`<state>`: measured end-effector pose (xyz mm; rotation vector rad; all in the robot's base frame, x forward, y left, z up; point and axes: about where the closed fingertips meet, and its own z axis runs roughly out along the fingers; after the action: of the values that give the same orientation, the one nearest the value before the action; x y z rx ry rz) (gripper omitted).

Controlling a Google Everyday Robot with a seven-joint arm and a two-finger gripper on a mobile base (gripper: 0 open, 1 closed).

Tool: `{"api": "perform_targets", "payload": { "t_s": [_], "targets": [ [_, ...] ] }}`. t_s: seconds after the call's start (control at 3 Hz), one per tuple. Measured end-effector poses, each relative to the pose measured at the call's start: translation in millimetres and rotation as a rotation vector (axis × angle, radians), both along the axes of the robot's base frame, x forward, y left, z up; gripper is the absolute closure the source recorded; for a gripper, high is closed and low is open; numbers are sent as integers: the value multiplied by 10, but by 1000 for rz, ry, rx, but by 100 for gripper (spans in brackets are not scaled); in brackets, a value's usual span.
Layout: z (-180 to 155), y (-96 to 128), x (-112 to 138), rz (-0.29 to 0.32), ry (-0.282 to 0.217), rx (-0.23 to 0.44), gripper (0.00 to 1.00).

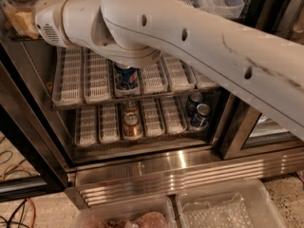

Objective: Pick water bottle from top shelf of fridge

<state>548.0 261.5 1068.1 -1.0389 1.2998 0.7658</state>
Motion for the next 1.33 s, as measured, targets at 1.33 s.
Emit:
{"api": "perform_targets", "payload": {
  "t_s": [1.33],
  "targets": [
    [77, -73, -51, 25, 2, 14, 100]
  ]
}}
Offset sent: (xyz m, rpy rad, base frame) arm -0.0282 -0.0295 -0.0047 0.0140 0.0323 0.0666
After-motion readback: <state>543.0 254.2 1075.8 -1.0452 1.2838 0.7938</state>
